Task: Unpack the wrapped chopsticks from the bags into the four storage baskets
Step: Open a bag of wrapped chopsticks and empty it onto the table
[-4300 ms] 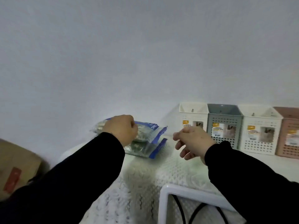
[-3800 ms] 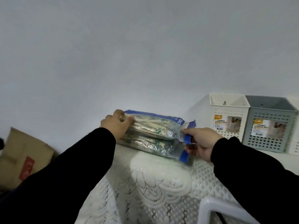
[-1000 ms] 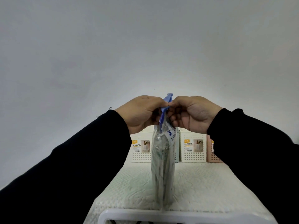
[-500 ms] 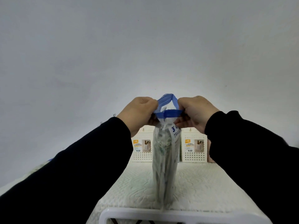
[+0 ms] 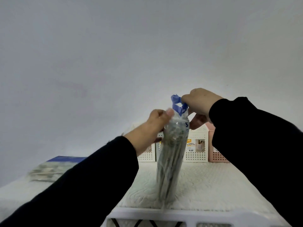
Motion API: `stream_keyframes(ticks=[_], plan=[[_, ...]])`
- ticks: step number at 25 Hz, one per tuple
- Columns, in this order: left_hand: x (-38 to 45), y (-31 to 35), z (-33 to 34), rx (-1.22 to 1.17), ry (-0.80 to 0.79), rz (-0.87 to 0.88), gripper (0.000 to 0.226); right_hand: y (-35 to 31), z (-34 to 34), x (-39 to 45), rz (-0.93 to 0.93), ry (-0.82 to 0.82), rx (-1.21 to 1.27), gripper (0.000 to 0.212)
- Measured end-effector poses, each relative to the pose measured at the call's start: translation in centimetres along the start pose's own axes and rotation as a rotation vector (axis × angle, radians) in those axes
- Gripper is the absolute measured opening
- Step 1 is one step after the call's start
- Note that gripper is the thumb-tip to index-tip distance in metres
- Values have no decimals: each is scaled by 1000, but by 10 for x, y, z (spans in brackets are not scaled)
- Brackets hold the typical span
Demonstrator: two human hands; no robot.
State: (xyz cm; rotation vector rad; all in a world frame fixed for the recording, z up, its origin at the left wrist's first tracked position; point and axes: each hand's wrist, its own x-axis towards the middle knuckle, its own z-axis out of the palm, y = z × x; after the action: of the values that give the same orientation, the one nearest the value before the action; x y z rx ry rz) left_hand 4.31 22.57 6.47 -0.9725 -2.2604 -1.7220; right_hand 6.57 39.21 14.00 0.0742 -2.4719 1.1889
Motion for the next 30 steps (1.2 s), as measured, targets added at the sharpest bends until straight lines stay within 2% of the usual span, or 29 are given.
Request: stream_keyframes(ticks=[2,4,6,8,10,12,15,17,21,23,26,28,30], plan=[[-11,-22,9,107,-123,18,100,2,4,0,65,-80,51,20],[-19,-38,21,255,-93,44,116,3,5,1,99,-107,110,24],[-21,-45,30,306,64,83,114,3,6,3,95,-83,183,21],[-21,-44,31,314,204,128,102,6,8,9,70,-46,255,24],[-19,-43,24,384,279,174,95,13,11,15,49,-33,378,28],[-16,-42,14,560,296,228,91,26,14,19,40,-59,538,25],[-10,-49,-2,954,232,273,90,60,30,26,71,-96,617,21],[-11,-63,-6,1179,134,226,91,91,52,26,117,-139,637,24],[-13,-96,3,1377,-99,142,91,143,92,15,204,-184,649,20],[-14,-102,8,1381,-136,144,88,161,98,9,210,-179,582,20],[-14,-110,11,1307,-157,129,80,182,102,14,195,-128,202,11],[-22,-122,11,1277,-104,155,77,194,105,22,183,-60,88,8],[-32,-134,12,1292,18,234,78,200,104,25,129,-25,-50,14]])
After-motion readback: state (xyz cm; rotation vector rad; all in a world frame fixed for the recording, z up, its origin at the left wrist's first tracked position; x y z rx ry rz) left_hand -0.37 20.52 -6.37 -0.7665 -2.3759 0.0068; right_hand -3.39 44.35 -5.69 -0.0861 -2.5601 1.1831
